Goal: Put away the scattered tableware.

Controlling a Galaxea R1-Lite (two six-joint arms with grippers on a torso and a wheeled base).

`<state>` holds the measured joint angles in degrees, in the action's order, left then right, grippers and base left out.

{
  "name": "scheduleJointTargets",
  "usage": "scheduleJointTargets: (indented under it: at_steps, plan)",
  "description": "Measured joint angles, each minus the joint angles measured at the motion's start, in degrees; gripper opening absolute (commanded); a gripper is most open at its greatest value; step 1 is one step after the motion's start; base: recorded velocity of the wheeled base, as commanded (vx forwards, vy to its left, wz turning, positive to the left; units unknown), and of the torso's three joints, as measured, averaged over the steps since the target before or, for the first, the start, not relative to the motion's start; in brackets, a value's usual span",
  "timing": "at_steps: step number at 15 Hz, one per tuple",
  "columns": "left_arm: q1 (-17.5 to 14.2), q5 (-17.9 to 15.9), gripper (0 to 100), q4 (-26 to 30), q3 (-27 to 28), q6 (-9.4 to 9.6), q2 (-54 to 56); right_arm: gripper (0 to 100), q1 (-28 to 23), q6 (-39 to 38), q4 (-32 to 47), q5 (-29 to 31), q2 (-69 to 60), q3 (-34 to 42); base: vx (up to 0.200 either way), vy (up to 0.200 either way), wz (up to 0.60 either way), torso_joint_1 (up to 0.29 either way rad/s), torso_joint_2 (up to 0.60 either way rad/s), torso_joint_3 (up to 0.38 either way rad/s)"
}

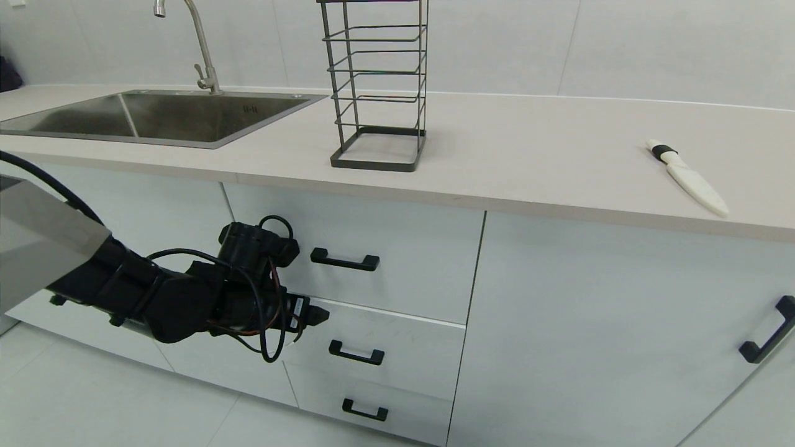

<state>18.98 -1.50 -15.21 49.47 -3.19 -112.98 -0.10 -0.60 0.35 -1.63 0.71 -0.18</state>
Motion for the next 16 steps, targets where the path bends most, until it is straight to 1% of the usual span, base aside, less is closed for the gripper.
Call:
scheduleJointTargets:
  at_steps: [3,5,8,9,11,14,15,16]
  plan:
    - [0.44,-0.02,100,-0.05,0.24,-0.04,-0.52,100,0.0,-0.02,-0.02,0.0,0.02,0.0,0.0,0.0,0.0,0.0,0.0,0.0]
    - [1.05,-0.13,100,-0.3,-1.24,-0.37,-0.02,100,0.0,-0.02,0.0,0.0,0.0,0.0,0.0,0.0,0.0,0.0,0.0,0.0]
    - [3.28,-0.11,100,-0.24,-7.72,-2.82,4.24,100,0.0,-0.02,0.0,0.0,0.0,0.02,0.0,0.0,0.0,0.0,0.0,0.0]
    - [3.89,-0.11,100,-0.24,-10.45,-3.32,6.23,100,0.05,0.0,0.0,0.0,0.0,0.02,0.0,0.0,0.0,0.0,0.0,0.0]
    - [4.36,-0.16,100,-0.2,-16.23,-3.64,11.02,100,-0.01,0.0,-0.02,0.0,0.0,0.02,0.0,0.0,0.0,0.0,0.0,0.0]
    - [4.28,-0.3,100,0.16,-23.61,-3.62,20.43,100,0.0,-0.02,-0.02,0.0,0.0,0.02,0.0,0.0,0.0,0.0,0.0,0.0]
    - [3.91,-0.39,100,0.38,-25.55,-3.51,23.82,100,0.0,-0.02,0.0,0.0,0.0,0.02,0.0,0.0,0.0,0.0,0.0,0.0]
    - [3.18,-0.5,100,0.88,-27.78,-2.93,27.6,100,0.0,-0.02,0.0,-0.02,0.0,0.02,0.0,0.0,0.0,0.0,0.0,0.0]
